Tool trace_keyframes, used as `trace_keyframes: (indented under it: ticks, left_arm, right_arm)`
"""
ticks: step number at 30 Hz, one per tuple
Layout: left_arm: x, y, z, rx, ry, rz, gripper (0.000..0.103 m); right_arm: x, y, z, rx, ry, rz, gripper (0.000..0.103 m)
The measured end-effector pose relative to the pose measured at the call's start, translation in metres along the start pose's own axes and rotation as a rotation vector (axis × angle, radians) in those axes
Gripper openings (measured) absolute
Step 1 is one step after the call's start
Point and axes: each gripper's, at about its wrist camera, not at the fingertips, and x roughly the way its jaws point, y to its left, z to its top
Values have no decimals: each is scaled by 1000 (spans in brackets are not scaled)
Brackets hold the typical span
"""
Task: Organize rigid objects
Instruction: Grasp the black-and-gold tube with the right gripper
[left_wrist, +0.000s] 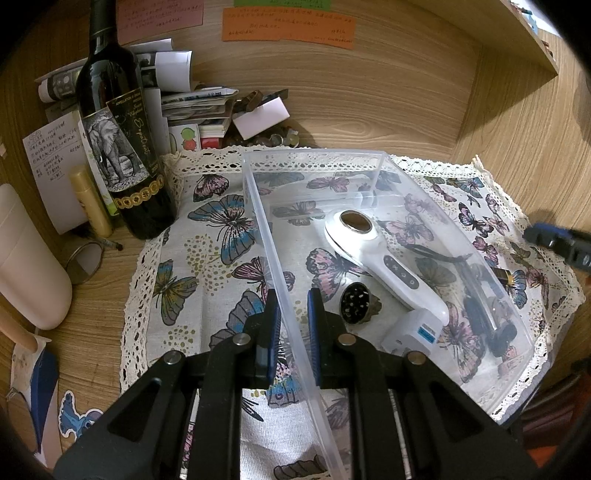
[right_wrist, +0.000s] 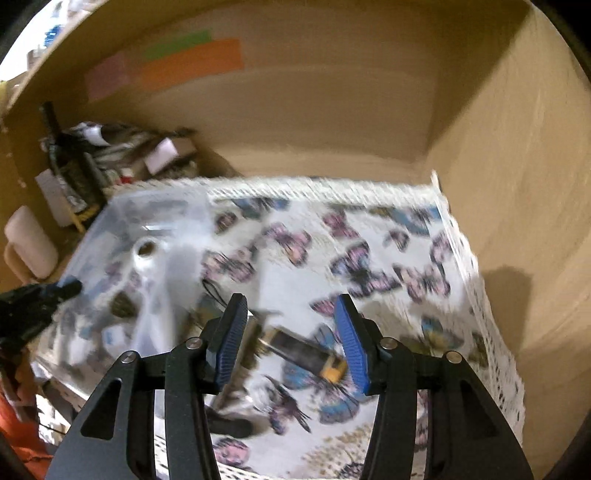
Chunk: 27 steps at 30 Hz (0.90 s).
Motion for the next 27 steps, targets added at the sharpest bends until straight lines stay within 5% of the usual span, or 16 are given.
trace_keyframes:
  ticks: [5,14,17,19,27]
  left_arm:
    - [1,-3,2,3,2,5,13]
    - [2,-3,3,1,2,6,13]
    - [1,-2,2,2,2,5,13]
    - [1,-2,2,3,2,5,13]
    - [2,-2,2,3,2,4,13]
  right_arm:
    - [27,-8,-20,-7,93,-1,60]
    - [71,-10,-28,-57,195,1,59]
    - [79,-14,-26,-50,205,3,44]
    - [79,-14,-25,-48,197,1,23]
    - [63,-11,-18,-32,133,-1,22]
